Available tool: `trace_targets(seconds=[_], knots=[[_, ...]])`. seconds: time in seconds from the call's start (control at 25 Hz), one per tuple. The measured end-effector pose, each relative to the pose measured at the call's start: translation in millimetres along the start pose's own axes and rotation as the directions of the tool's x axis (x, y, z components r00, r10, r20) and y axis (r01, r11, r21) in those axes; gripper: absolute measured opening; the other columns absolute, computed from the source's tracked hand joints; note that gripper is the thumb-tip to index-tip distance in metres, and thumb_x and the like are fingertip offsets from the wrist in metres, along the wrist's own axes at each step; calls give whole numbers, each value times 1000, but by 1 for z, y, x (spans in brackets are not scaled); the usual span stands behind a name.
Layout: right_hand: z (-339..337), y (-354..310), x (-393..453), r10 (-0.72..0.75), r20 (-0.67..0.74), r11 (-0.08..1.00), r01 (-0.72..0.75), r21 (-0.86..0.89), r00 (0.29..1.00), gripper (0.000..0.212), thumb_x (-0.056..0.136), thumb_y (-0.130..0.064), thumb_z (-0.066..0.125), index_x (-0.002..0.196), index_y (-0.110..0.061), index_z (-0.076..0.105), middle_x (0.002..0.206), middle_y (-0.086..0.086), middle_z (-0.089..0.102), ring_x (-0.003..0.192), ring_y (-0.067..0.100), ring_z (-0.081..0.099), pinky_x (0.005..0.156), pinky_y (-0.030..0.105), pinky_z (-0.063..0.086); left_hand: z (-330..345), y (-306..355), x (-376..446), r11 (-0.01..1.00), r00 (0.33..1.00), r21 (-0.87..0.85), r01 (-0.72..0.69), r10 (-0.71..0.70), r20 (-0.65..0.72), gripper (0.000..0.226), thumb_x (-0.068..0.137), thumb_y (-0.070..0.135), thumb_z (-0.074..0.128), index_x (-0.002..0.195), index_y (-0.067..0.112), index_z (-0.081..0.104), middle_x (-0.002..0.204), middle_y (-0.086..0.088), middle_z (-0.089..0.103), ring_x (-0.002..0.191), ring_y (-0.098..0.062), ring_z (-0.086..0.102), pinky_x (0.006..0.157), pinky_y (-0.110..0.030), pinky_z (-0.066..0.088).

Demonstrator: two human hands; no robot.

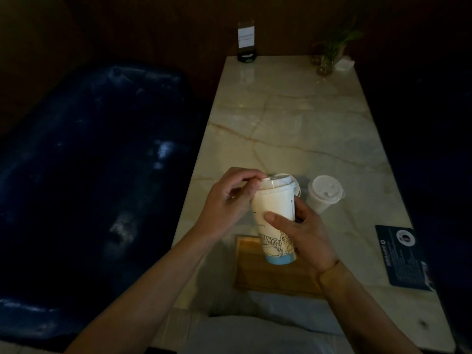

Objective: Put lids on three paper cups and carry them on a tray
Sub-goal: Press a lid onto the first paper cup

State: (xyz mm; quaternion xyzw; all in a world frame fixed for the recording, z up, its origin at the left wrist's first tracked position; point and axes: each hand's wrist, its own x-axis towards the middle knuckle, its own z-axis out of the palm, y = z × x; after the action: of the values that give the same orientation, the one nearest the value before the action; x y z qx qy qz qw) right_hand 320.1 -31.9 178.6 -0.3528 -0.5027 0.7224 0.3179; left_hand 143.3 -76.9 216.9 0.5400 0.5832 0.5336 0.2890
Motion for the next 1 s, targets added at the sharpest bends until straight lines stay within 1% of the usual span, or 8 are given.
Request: trace_targets(seconds=[0.16,0.32,0.52,0.64,0.72,0.84,0.92,1.0], knots=[[-3,8,-2,20,11,999,-20,32,1000,55,66,-28,83,118,-29,64,110,3,75,97,20,74,71,28,60,16,-17,-21,945,972,-271,185,-217,-94,29,95,27,58,120,15,68,125,-4,66,120,-20,61,99,-38,53],[-8,20,-6,32,18,999,-32,30,999,56,67,-28,82,118,-37,63,115,-1,74,102,15,72,74,26,59,23,-27,-39,805,921,-477,353,-389,24,45,89,29,65,134,27,58,133,-2,64,120,-19,63,93,-33,56],[-17,35,-6,77,21,997,-76,-15,997,72,60,-24,84,122,-39,51,106,-10,74,98,4,71,69,21,58,26,-40,-60,811,883,-363,458,-463,79,68,82,18,75,143,27,46,134,-2,61,119,-19,63,89,-32,57],[-20,49,-8,92,34,994,-90,-60,995,68,68,-10,82,118,-41,49,105,-11,72,96,2,71,68,19,58,28,-48,-71,795,858,-328,510,-499,124,57,87,7,67,140,17,50,130,-3,65,111,-15,67,82,-25,57],[-21,57,-11,110,49,990,-105,-92,993,69,72,-4,81,122,-40,48,113,-6,70,101,8,70,72,23,59,27,-56,-78,797,851,-304,522,-509,130,52,88,3,66,137,16,53,127,-2,67,107,-12,69,79,-22,56],[-21,66,-14,157,68,978,-146,-147,985,75,74,-3,80,136,-25,43,128,5,63,117,18,63,88,33,58,19,-70,-85,809,844,-240,536,-518,138,54,86,4,70,134,22,55,125,4,67,111,-9,66,81,-21,56],[-20,72,-14,161,60,968,-146,-204,985,74,74,-1,80,137,-18,45,131,5,62,119,17,60,89,28,56,14,-80,-88,809,835,-207,551,-530,151,55,84,2,71,129,29,55,122,6,67,110,-7,66,82,-19,55],[-17,79,-14,160,28,955,-147,-257,987,75,72,-1,82,136,-17,47,130,2,62,116,12,59,82,17,55,10,-91,-92,806,822,-170,567,-543,170,59,83,-4,71,130,25,52,122,4,65,106,-3,66,82,-17,54]])
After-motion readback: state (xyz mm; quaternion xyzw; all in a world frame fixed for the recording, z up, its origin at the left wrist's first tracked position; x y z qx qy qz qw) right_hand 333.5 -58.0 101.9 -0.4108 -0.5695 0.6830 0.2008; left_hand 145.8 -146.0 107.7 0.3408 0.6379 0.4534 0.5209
